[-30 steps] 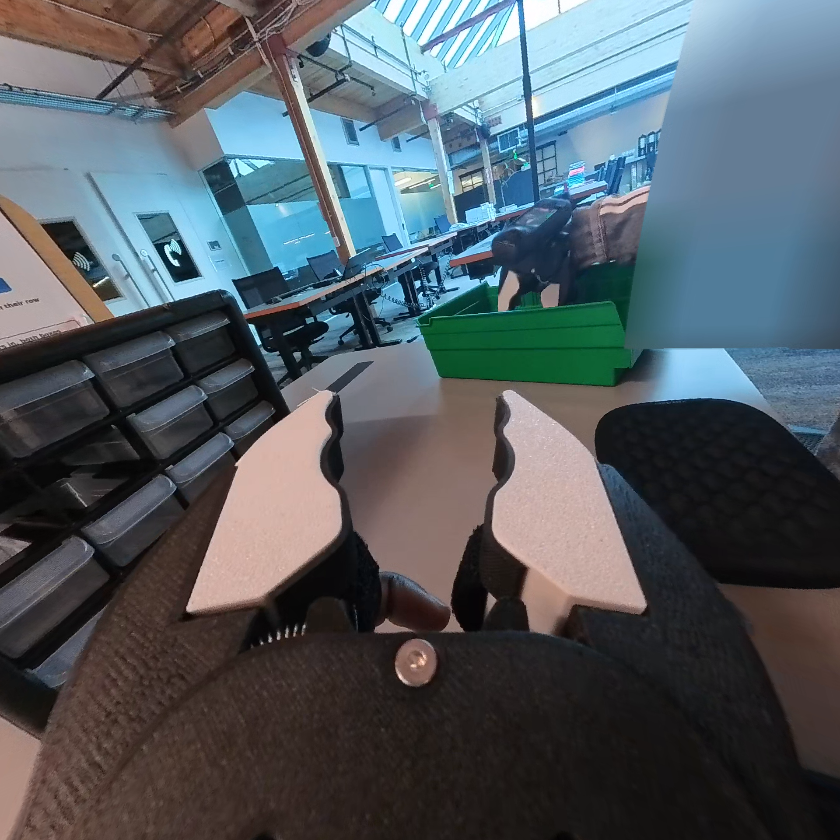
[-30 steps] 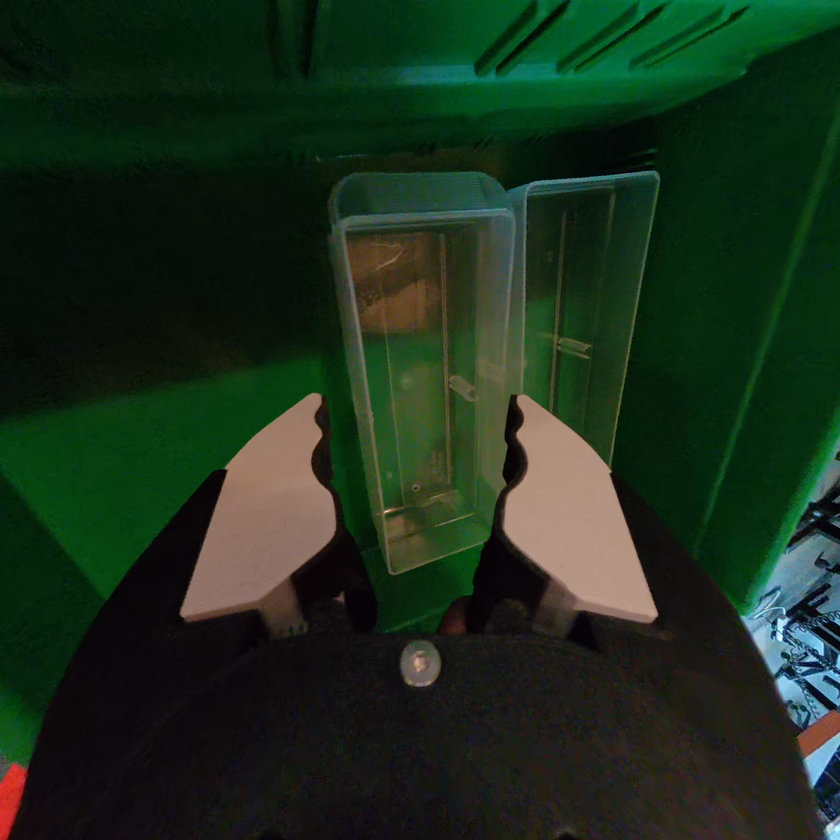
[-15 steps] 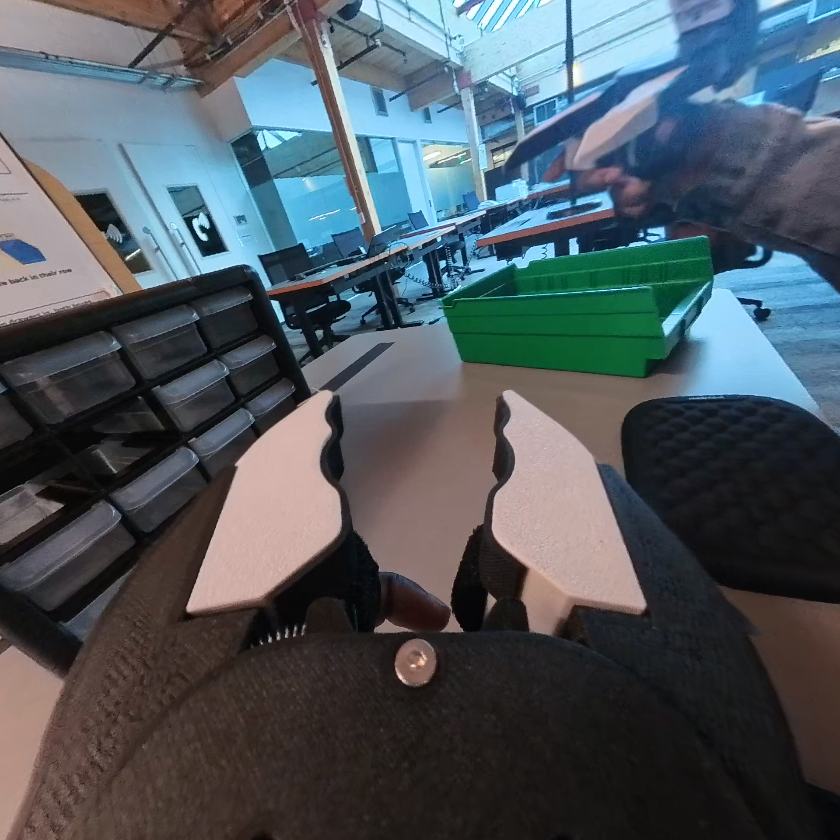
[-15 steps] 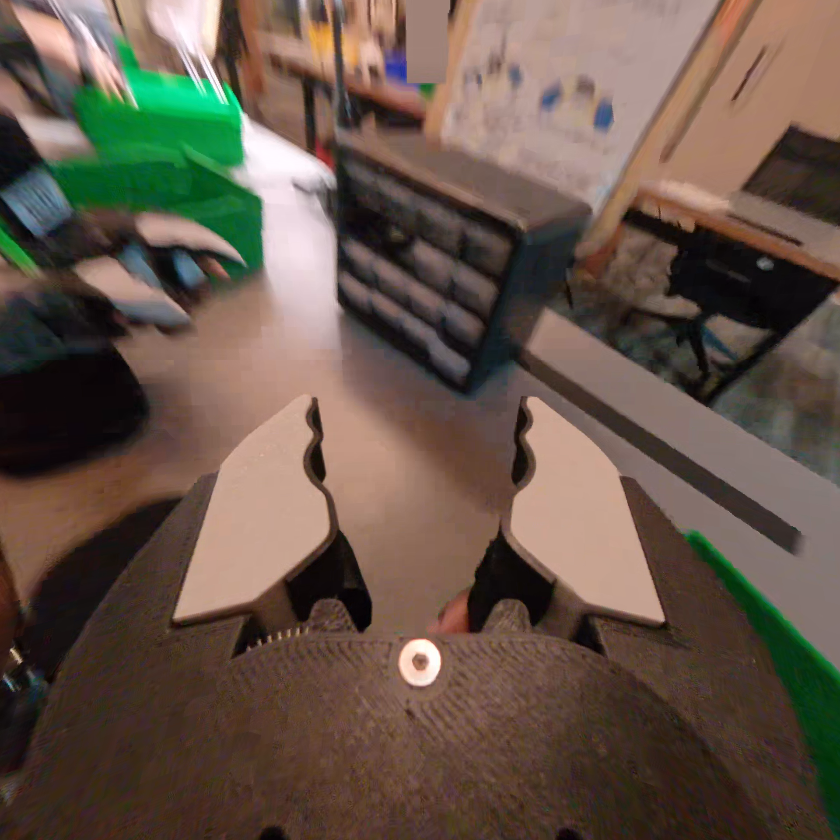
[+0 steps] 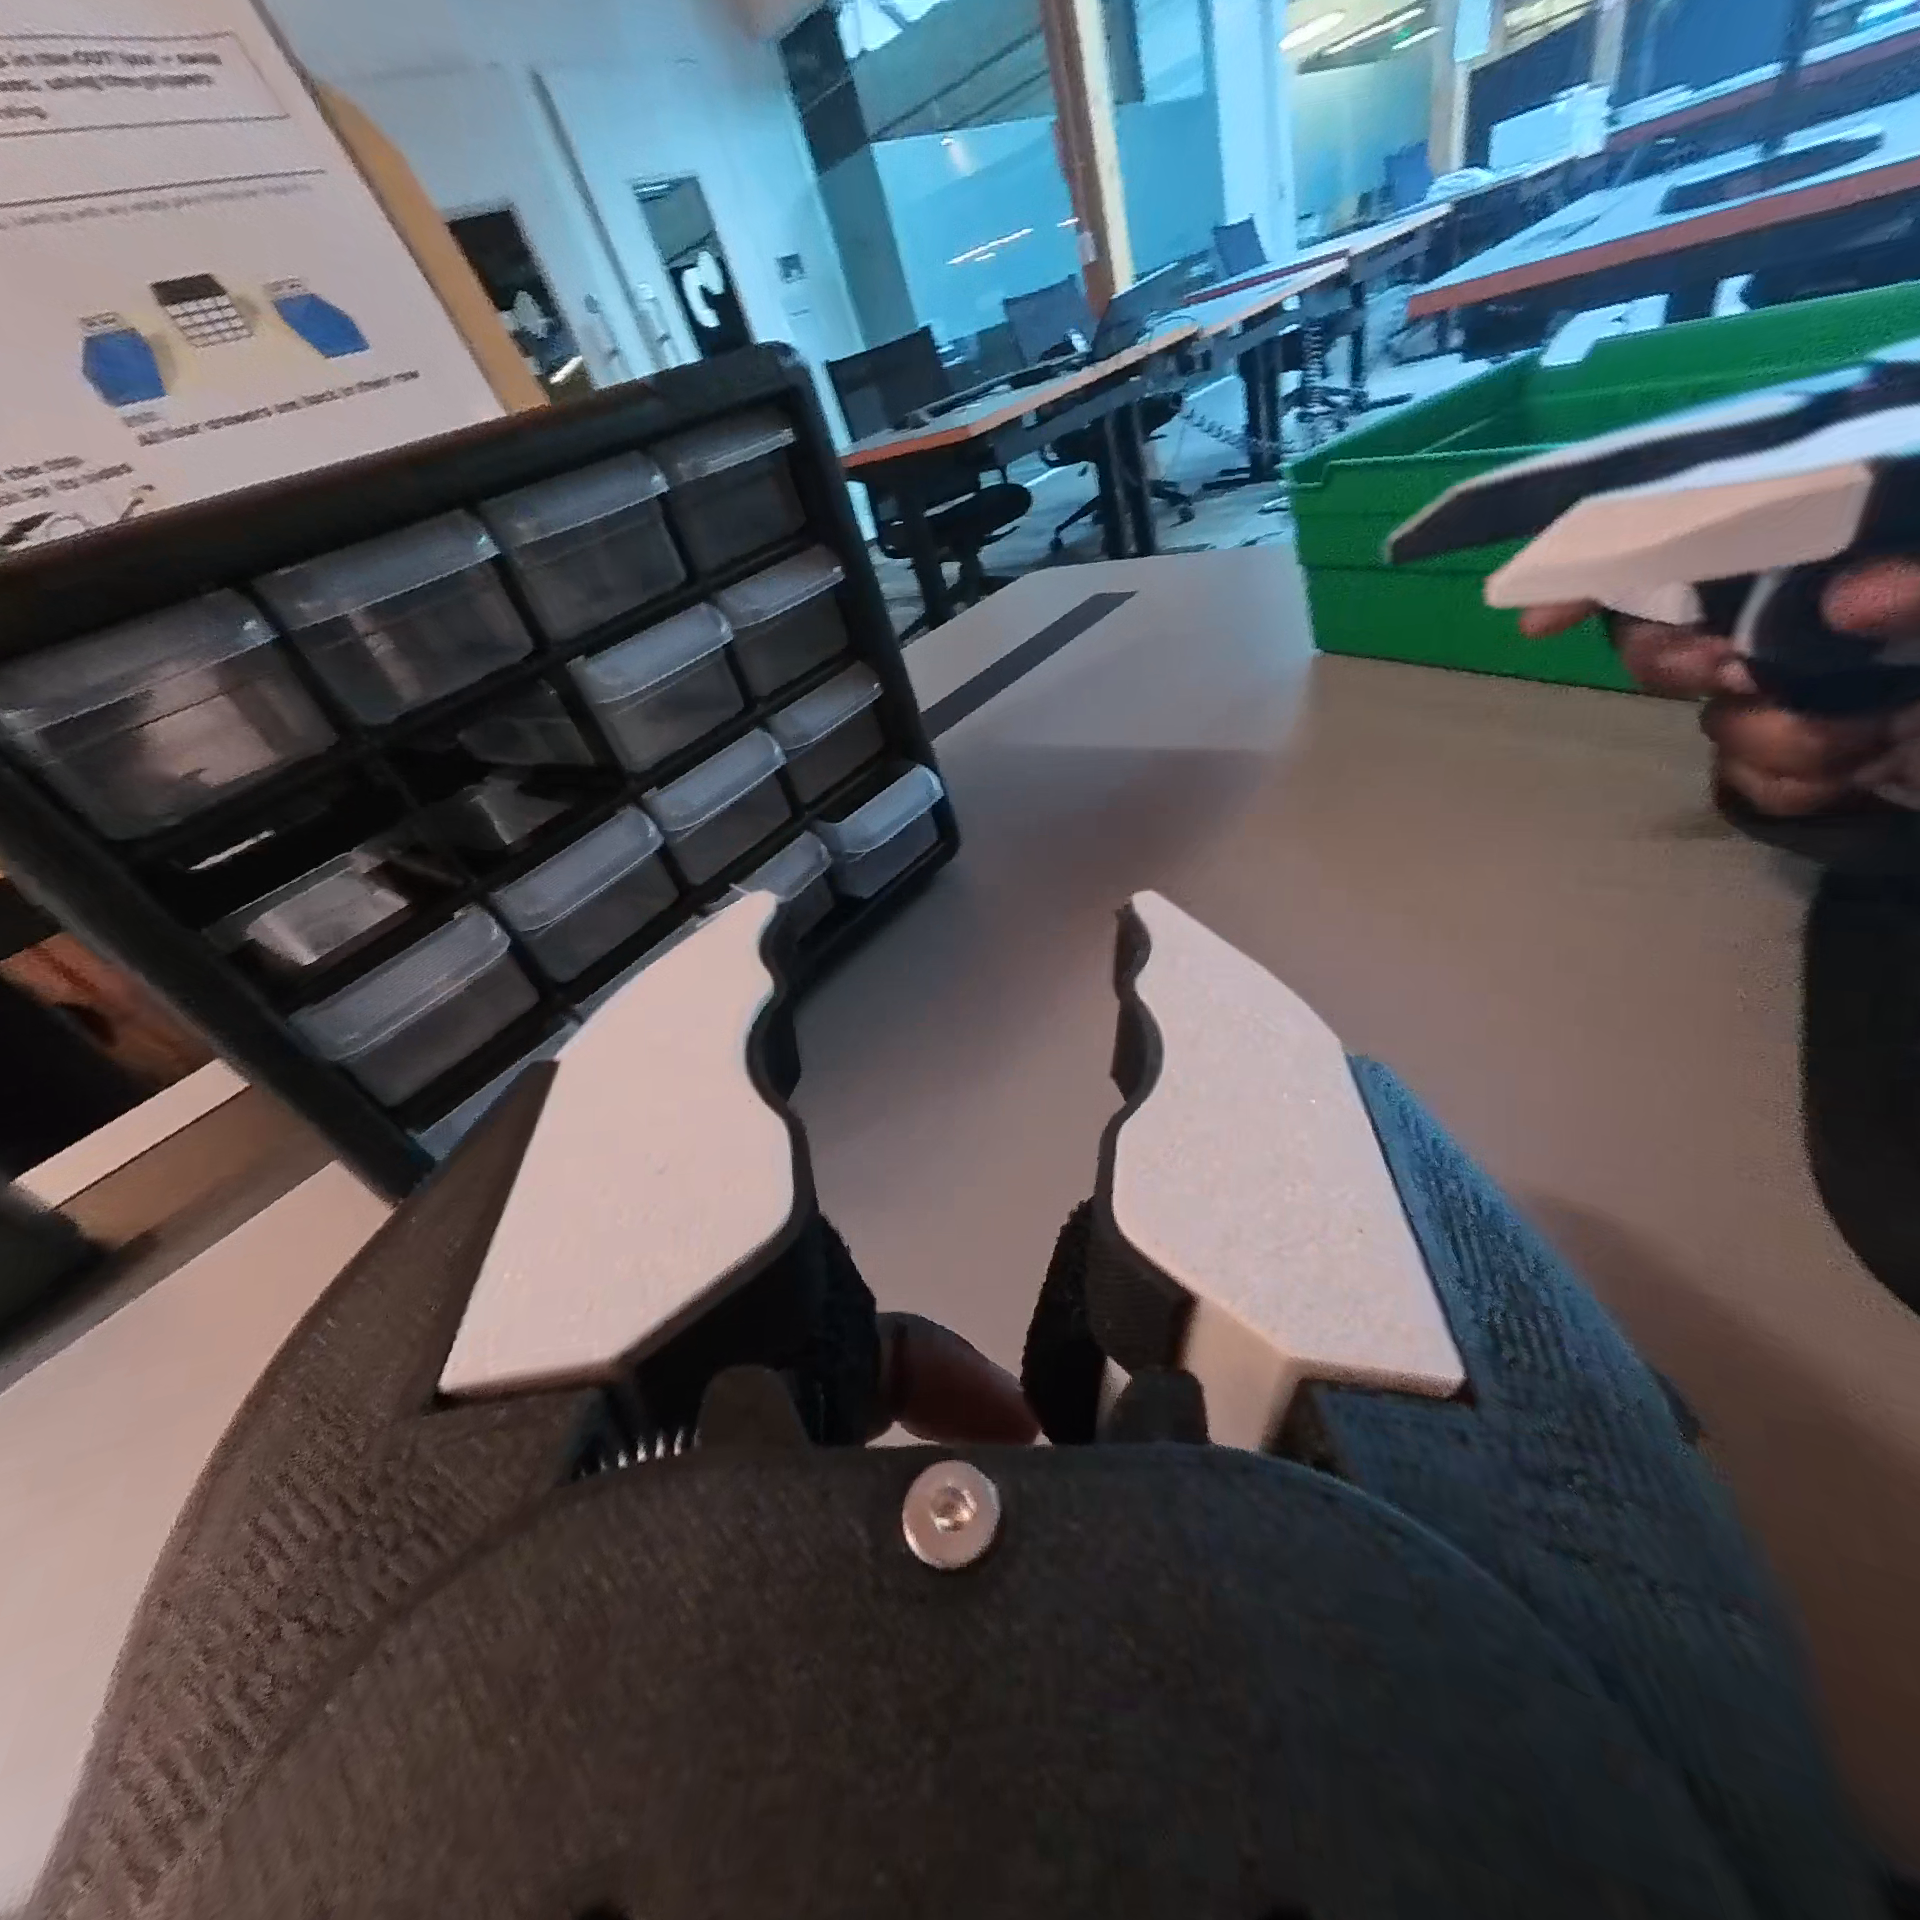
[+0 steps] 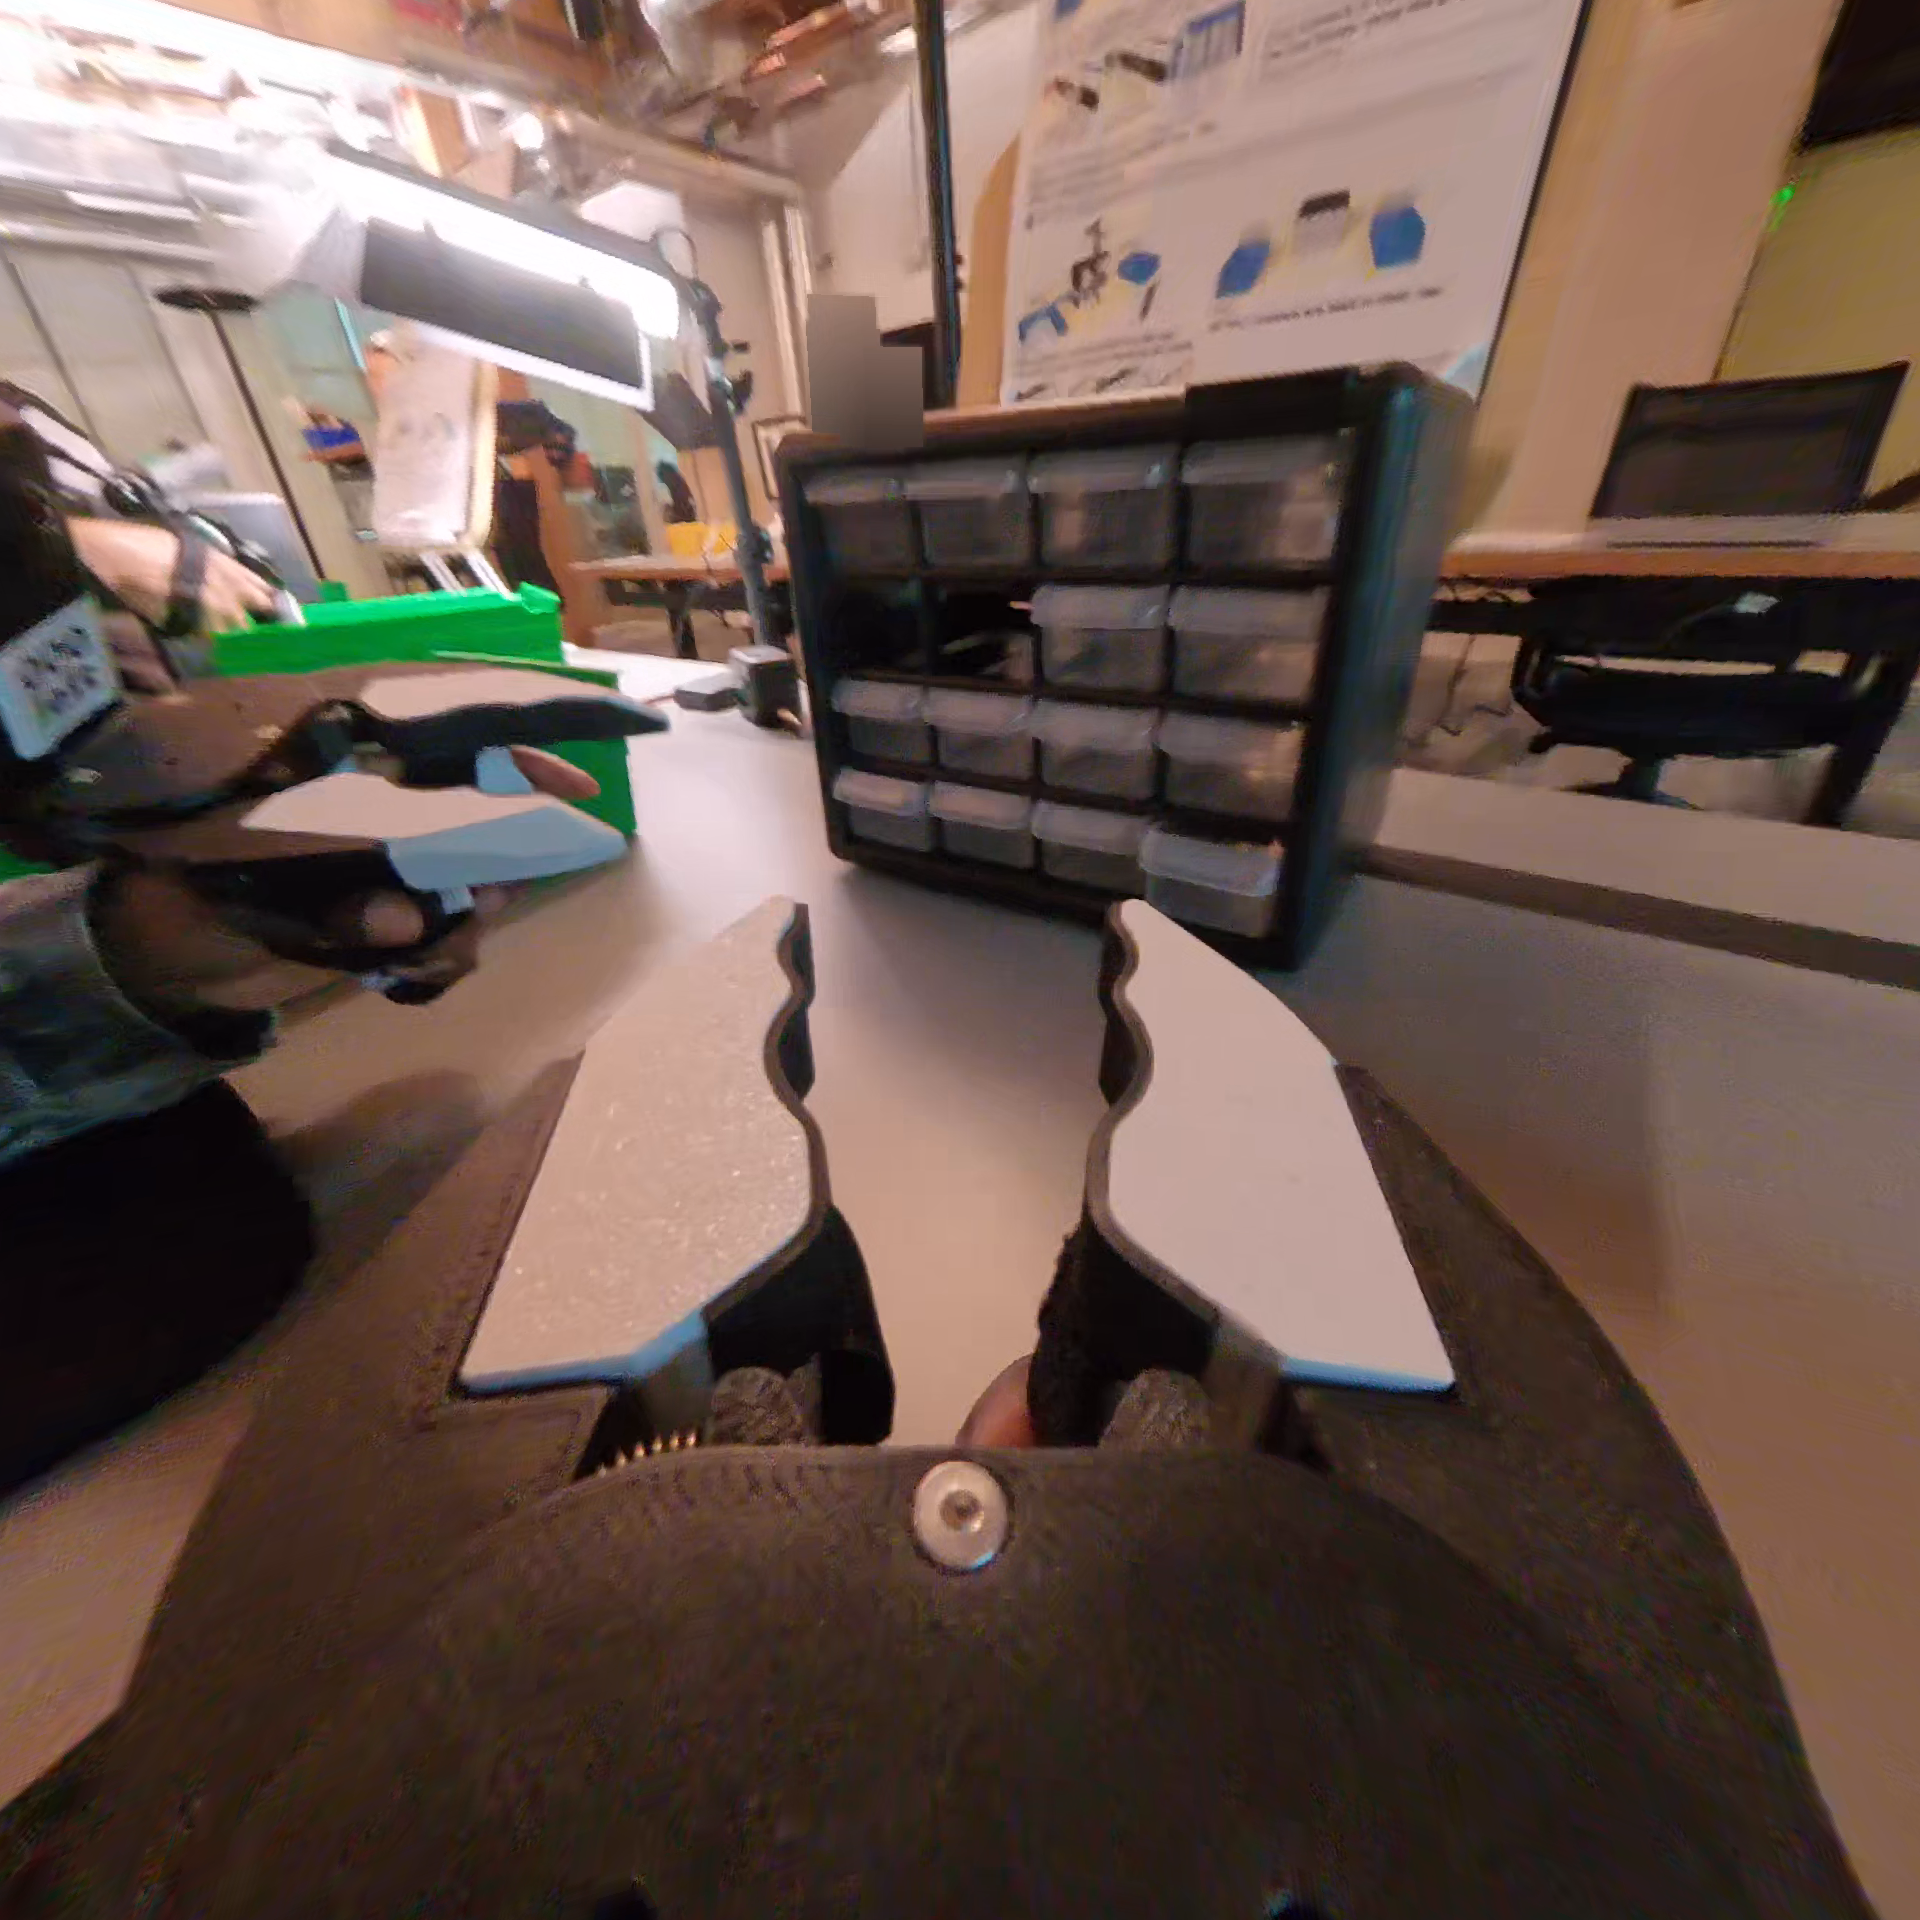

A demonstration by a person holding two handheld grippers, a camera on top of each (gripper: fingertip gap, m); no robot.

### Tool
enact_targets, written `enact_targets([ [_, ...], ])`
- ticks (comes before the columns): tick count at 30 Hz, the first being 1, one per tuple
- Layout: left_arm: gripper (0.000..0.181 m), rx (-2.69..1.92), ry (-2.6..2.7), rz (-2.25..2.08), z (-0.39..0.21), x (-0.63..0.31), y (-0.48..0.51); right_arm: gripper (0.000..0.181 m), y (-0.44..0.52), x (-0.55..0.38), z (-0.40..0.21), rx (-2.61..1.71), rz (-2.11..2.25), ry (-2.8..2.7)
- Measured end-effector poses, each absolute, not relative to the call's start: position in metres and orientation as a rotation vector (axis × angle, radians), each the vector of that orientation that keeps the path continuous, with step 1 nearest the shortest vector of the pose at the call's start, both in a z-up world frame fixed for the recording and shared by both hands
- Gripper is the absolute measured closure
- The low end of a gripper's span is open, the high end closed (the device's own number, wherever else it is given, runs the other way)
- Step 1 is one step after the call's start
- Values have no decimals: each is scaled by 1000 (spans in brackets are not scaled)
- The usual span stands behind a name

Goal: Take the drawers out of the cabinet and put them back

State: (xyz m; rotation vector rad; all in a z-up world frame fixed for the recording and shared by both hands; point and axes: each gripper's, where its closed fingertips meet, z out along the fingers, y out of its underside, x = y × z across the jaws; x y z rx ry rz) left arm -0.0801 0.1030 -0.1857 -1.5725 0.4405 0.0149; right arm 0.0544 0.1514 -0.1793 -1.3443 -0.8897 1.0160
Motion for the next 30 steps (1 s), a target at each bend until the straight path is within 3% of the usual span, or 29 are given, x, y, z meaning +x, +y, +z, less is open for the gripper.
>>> enact_targets([
  [5,135,-1539,206,102,-173,-112,104,131,159,47,-191,-1430,916,-946],
  [6,149,-1533,165,94,-171,-117,102,130,160,43,-189,-1435,894,-970],
  [7,179,-1527,153,70,-170,-119,101,130,161,37,-185,-1426,869,-996],
  [8,181,-1522,149,44,-169,-119,100,140,163,29,-178,-1400,828,-1030],
  [9,181,-1522,145,34,-168,-120,99,172,165,20,-169,-1354,783,-1072],
  [10,181,-1520,149,38,-168,-120,99,181,168,9,-159,-1306,740,-1104],
  [15,181,-1526,156,64,-169,-122,99,176,213,-58,-134,-1014,300,-1264],
  [17,179,-1530,148,77,-171,-127,99,150,238,-81,-138,-880,5,-1315],
  [19,176,-1530,140,98,-171,-133,99,137,254,-100,-144,-734,-224,-1359],
  [30,174,-1519,135,73,-170,-136,99,169,281,-128,-159,-526,-559,-1401],
])
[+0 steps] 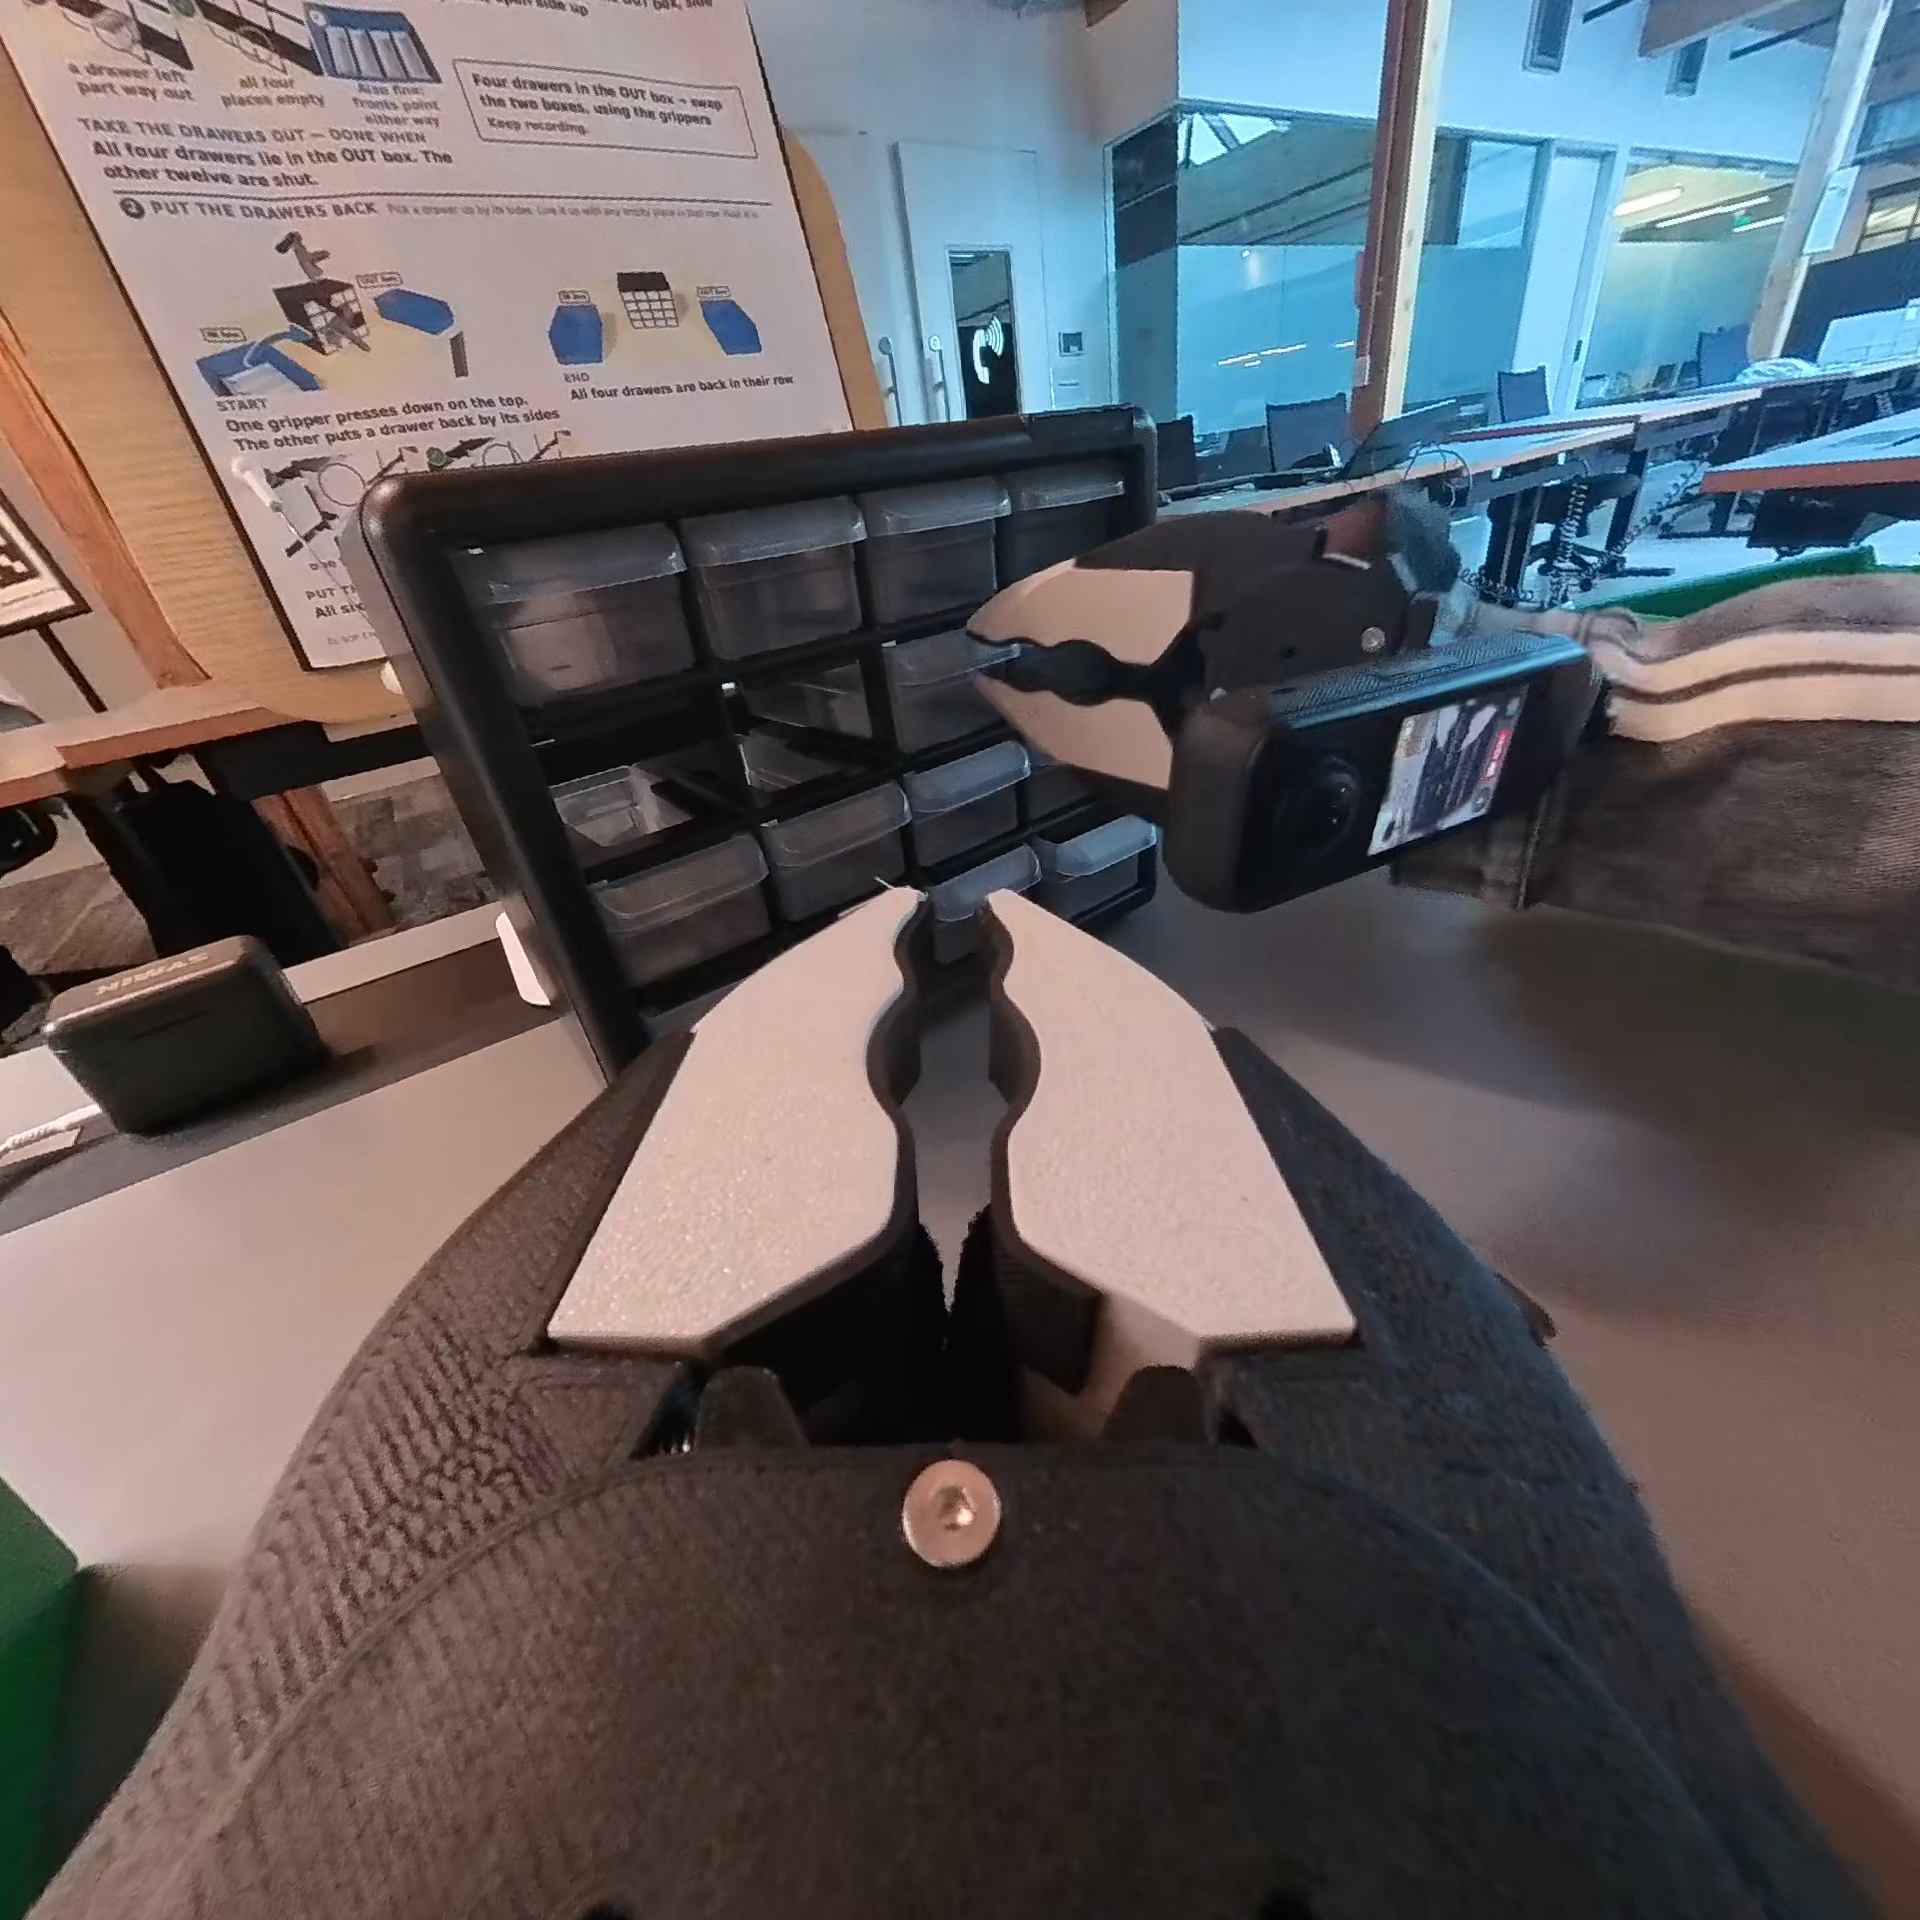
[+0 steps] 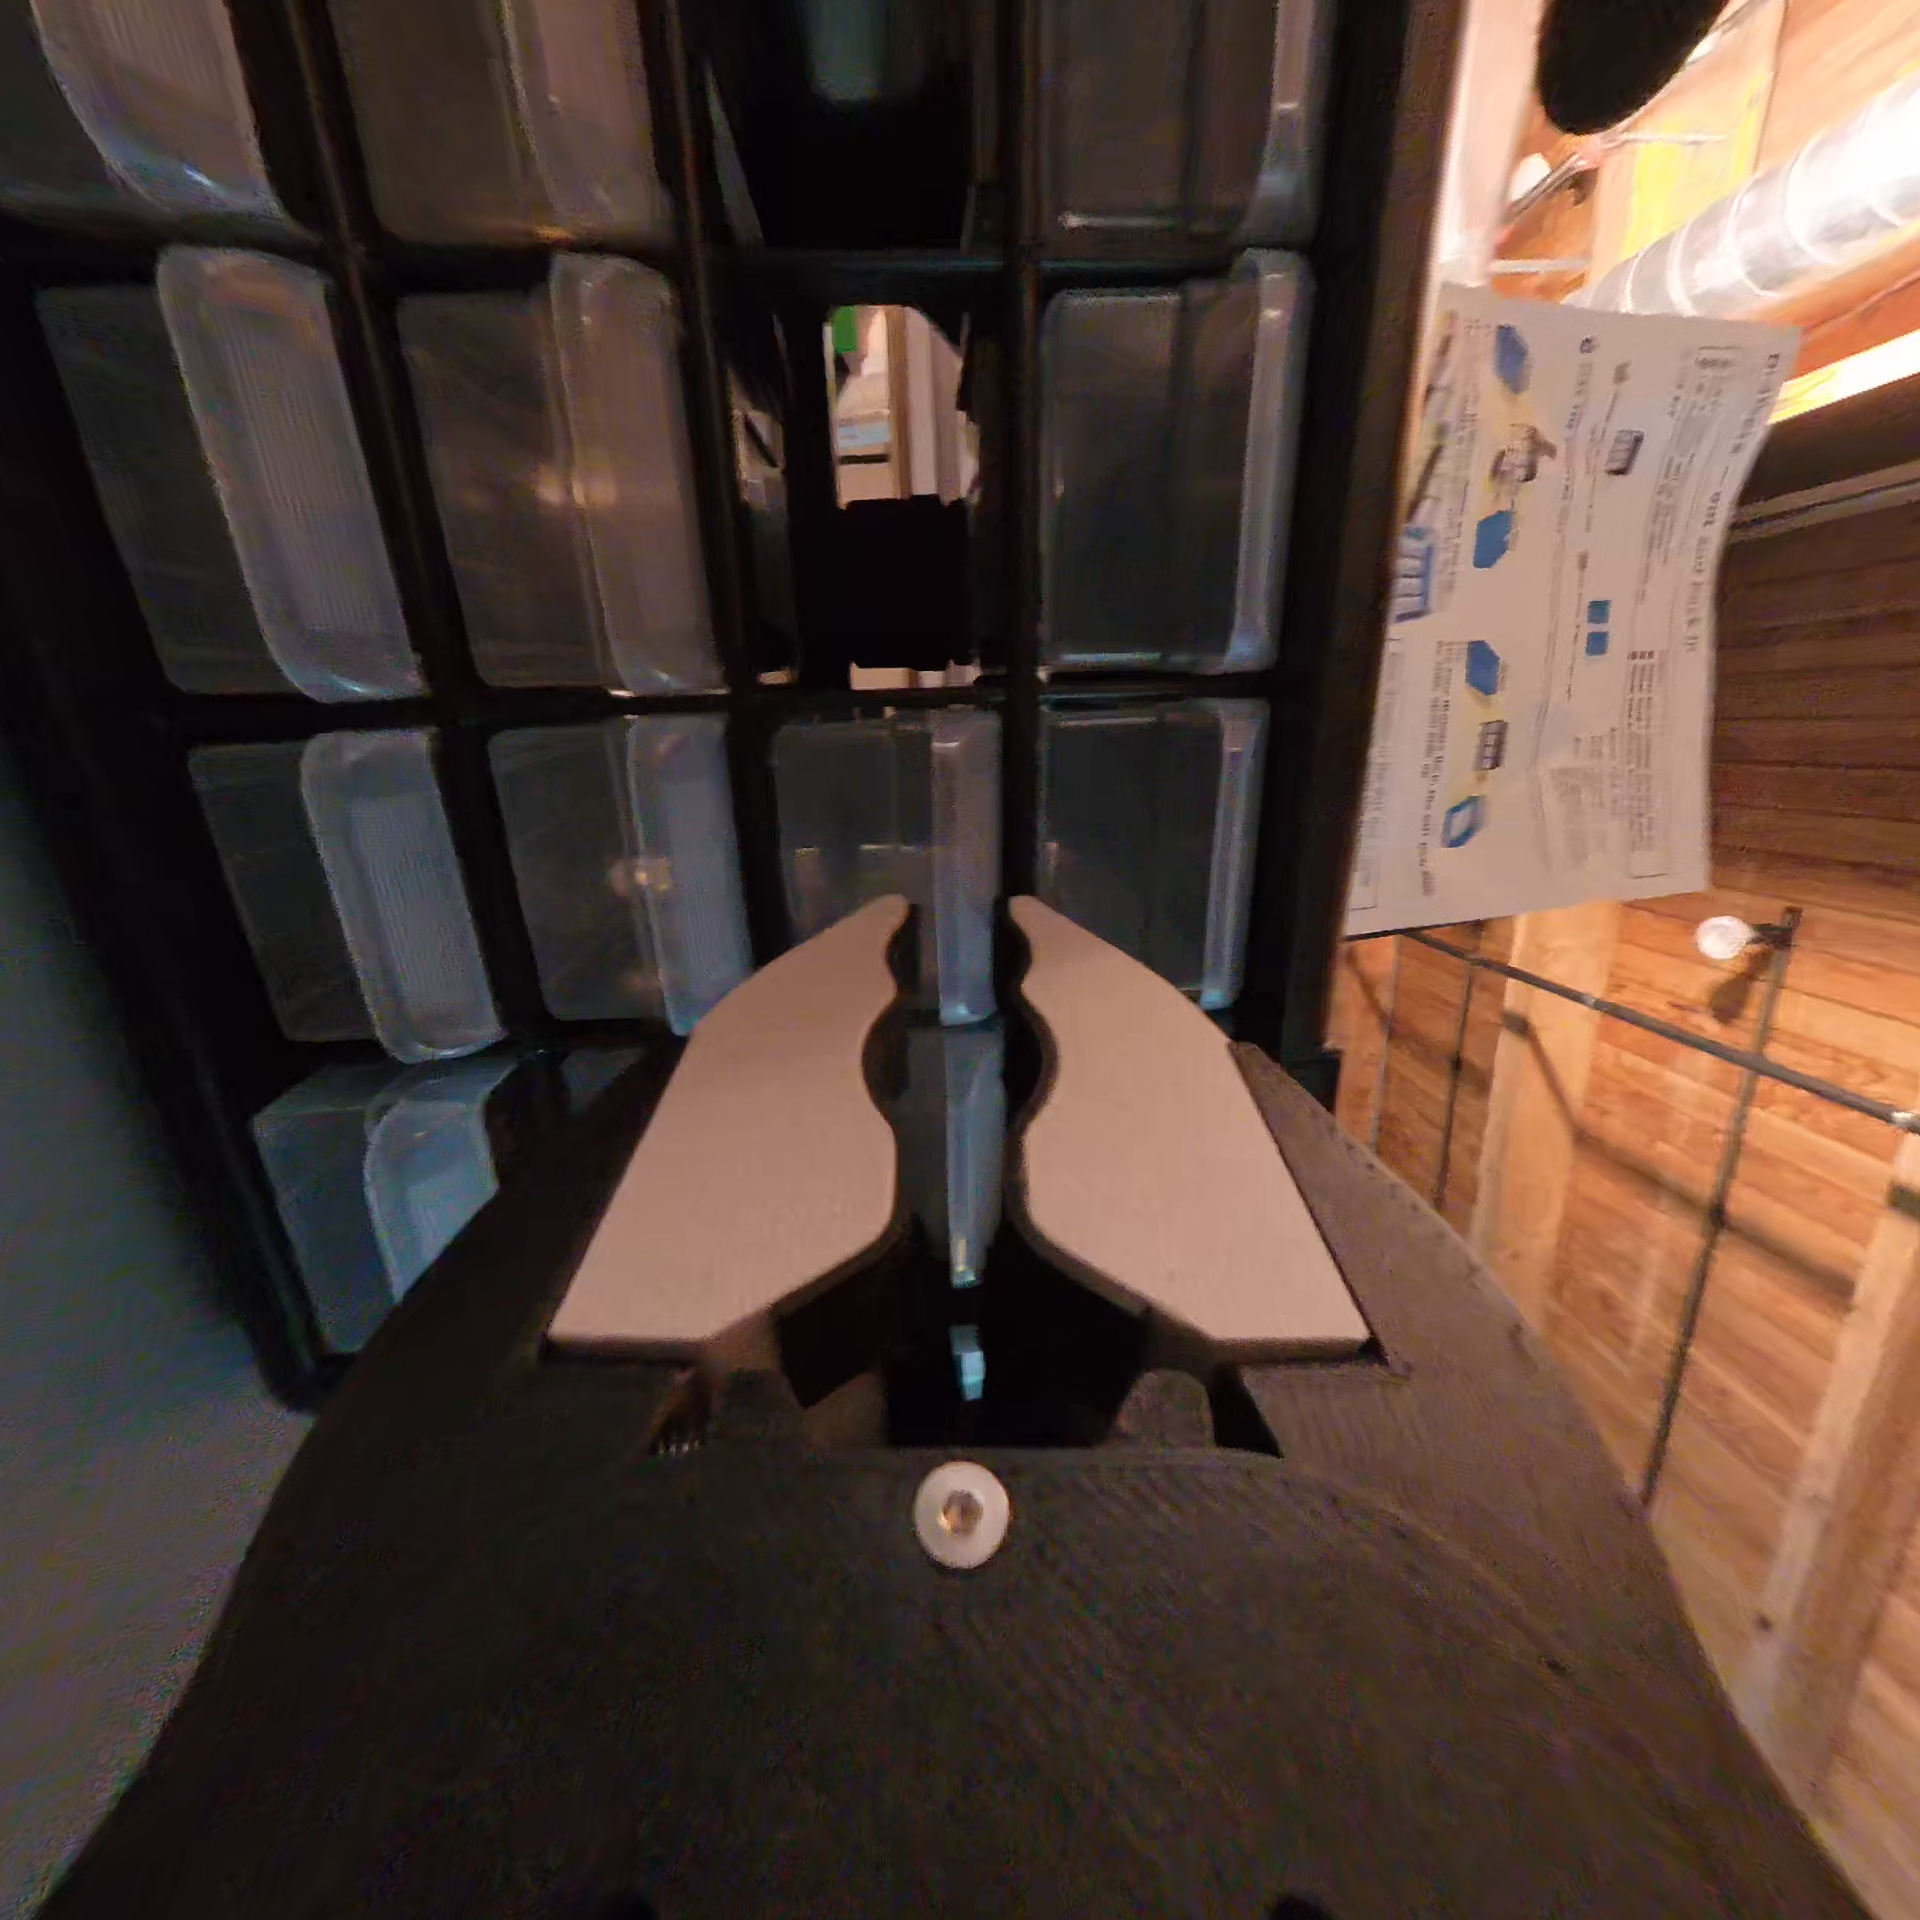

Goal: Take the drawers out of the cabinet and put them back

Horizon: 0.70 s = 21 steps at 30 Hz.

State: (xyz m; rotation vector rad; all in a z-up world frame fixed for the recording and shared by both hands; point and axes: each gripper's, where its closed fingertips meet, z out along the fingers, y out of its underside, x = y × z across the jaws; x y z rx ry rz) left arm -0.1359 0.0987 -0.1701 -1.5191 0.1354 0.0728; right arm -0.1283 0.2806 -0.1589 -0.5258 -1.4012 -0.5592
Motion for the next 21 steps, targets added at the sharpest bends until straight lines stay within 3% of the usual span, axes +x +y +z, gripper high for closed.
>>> enact_targets([
  [18,173,-1518,167,106,-171,-134,99,172,224,-84,-156,-465,-475,-1458],
  [19,173,-1518,167,106,-171,-134,99,171,224,-84,-158,-464,-459,-1468],
  [21,173,-1519,166,107,-172,-134,99,150,224,-83,-160,-491,-415,-1485],
])
